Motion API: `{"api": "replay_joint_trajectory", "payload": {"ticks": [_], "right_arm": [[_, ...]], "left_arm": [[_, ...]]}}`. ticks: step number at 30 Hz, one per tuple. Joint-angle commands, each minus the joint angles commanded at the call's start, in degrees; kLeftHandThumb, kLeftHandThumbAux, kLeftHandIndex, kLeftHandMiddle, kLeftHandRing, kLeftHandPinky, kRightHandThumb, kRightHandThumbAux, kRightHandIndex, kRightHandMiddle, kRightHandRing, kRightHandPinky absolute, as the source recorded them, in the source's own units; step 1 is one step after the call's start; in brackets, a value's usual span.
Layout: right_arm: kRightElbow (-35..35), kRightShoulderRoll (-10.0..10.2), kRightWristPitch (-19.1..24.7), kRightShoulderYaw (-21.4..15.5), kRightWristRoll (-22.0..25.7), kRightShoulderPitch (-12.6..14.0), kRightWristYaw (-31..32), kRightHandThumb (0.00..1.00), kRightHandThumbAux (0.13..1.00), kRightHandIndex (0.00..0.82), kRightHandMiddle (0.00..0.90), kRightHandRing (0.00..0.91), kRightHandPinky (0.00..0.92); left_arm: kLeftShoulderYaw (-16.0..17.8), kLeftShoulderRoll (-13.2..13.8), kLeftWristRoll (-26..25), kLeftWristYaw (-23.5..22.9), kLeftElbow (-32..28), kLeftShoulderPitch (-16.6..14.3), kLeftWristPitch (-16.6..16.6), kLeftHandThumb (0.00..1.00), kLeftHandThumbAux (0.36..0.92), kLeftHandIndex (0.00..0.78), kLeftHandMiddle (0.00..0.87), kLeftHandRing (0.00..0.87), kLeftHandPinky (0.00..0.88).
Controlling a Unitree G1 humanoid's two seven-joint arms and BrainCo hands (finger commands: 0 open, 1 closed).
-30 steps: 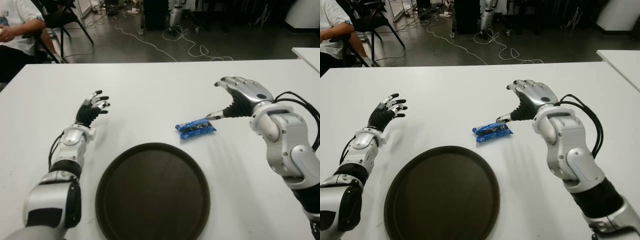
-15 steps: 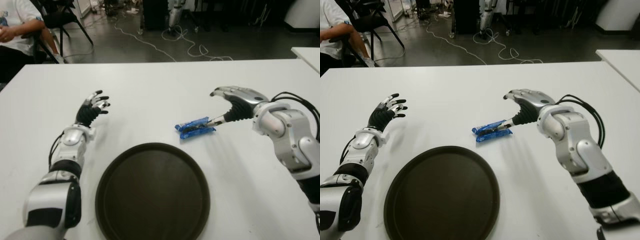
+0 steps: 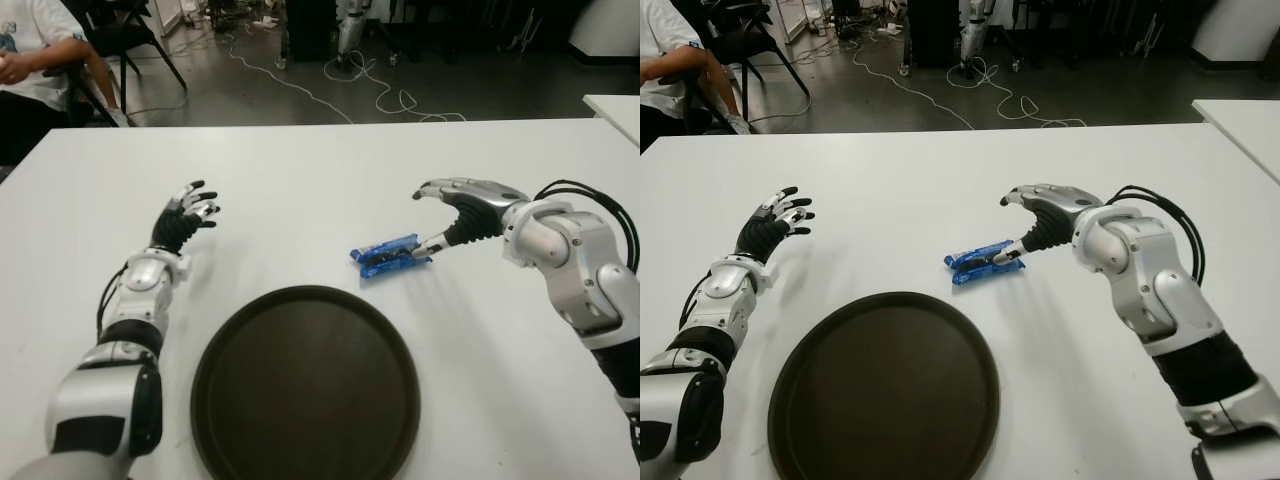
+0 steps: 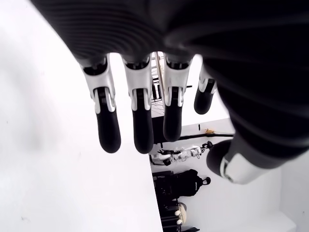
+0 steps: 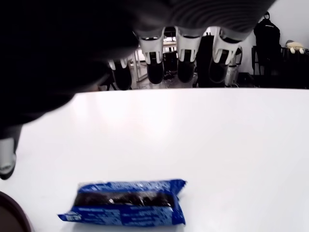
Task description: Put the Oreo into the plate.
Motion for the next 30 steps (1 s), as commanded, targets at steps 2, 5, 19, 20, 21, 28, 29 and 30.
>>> {"api": "replay_joint_trajectory", "payload": {"ticks": [2,5,19,20,21,28,29,30], "right_arm": [[0.44,0.06,-0.34,0.01,0.14,-0.06,-0.15,0.0,0.406,0.0,0.04,0.033,0.038],[1.1,0.08,-0.84,0.07,0.41,-0.24,-0.15,0.0,0.4,0.001,0.041,0.034,0.036],[20.35,3.62,-8.71,3.59,0.4,-4.12,-8.39,0.0,0.425,0.0,0.024,0.02,0.019],[19.99,3.57,-8.64,3.63,0.35,-4.06,-8.09,0.0,0.431,0.0,0.024,0.02,0.017],[19.74,3.53,-8.58,3.68,0.32,-4.03,-7.89,0.0,0.436,0.0,0.023,0.019,0.016],[19.22,3.96,-8.11,3.95,0.46,-4.07,-7.45,0.0,0.445,0.0,0.021,0.02,0.019],[19.4,3.99,-8.25,3.96,0.53,-4.08,-7.54,0.0,0.443,0.0,0.022,0.022,0.02],[19.51,4.06,-8.41,3.99,0.65,-4.07,-7.58,0.0,0.444,0.0,0.024,0.023,0.021]], "left_arm": [[-0.08,0.02,0.1,0.06,-0.03,0.04,-0.1,0.195,0.622,0.102,0.22,0.25,0.308],[-0.17,0.06,0.18,0.09,-0.1,0.12,-0.24,0.186,0.614,0.105,0.222,0.25,0.299],[-0.01,-0.13,-0.02,0.45,-0.36,0.31,-0.25,0.208,0.631,0.109,0.231,0.259,0.318],[-0.03,-0.16,-0.01,0.51,-0.4,0.29,-0.2,0.209,0.634,0.109,0.232,0.259,0.318],[-0.04,-0.17,0.0,0.55,-0.43,0.28,-0.17,0.208,0.632,0.109,0.23,0.258,0.318],[-0.21,-0.32,0.12,0.78,-0.55,0.3,-0.22,0.196,0.62,0.105,0.229,0.26,0.319],[-0.22,-0.35,0.12,0.83,-0.56,0.29,-0.21,0.196,0.621,0.105,0.229,0.26,0.318],[-0.2,-0.39,0.1,0.86,-0.59,0.29,-0.19,0.195,0.622,0.105,0.229,0.259,0.317]]}}
